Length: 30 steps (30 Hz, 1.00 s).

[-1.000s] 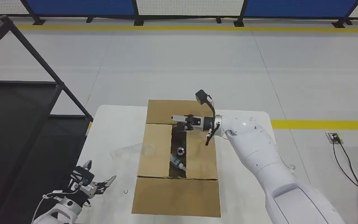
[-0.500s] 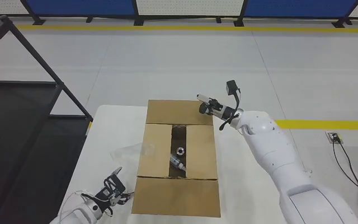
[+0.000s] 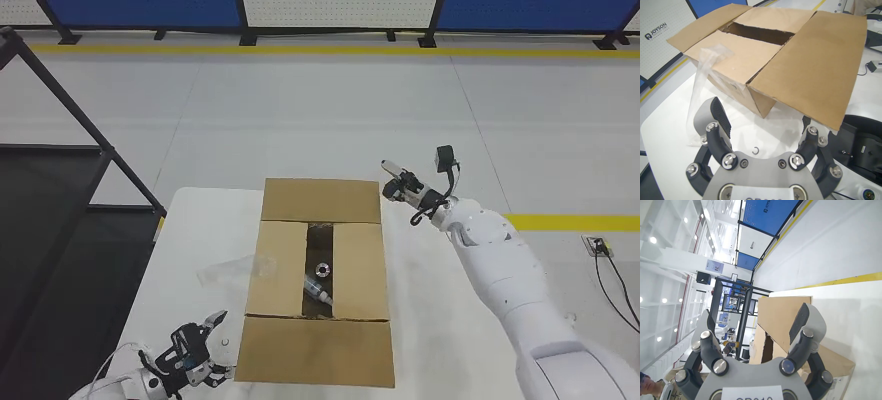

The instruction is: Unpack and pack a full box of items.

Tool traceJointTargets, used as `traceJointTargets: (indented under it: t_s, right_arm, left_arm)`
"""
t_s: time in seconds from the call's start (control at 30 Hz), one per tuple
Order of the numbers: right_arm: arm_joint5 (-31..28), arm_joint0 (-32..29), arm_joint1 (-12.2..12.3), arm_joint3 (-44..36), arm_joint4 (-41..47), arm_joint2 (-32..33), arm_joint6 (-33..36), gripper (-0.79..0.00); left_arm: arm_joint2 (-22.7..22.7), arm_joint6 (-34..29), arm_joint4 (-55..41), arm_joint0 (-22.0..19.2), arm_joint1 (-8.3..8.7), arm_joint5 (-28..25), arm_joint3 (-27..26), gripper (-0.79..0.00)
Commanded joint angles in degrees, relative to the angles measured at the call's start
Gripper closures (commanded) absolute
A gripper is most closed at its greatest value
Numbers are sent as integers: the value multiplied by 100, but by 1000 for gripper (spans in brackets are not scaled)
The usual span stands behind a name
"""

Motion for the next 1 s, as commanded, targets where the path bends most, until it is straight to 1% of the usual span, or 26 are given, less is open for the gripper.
traceJointTargets:
  t_s: [0.0,0.13,0.2,0.33,0.5,0.6,0.73,0.8,0.9,0.97]
  right_arm:
    - [219,1,18,-33,-184,-41,-123,-785]
    - [618,-17,-22,-59,-350,-144,-138,-785]
    - [697,-24,-56,-43,-305,-169,10,-785]
    - [761,17,-124,43,-268,-233,274,-785]
    - [459,69,-154,187,37,-153,755,-785]
    - [253,103,-143,266,191,-84,982,-785]
    - [-62,105,-124,254,404,6,1328,-785]
    - [-196,107,-109,221,501,49,1533,-785]
    - [-357,118,-80,124,558,85,1773,-785]
    - [-395,130,-58,39,550,90,1947,-785]
  left_arm:
    - [47,-60,-210,-18,6,-80,-23,-785]
    - [114,-330,-740,-79,-10,96,-26,-785]
    - [145,-550,-934,-87,-35,542,-134,-785]
    - [311,-977,-1467,-53,-88,1134,-322,-785]
    - [429,-1725,-2449,-179,-154,1913,-524,-785]
    - [500,-2074,-2709,-254,-182,2417,-676,-785]
    - [639,-2307,-2879,-336,-219,2971,-770,-785]
    - [685,-2367,-2929,-394,-243,3385,-796,-785]
    - [852,-2365,-2696,-477,-284,4057,-819,-785]
    - [999,-2358,-2530,-530,-308,4343,-785,-785]
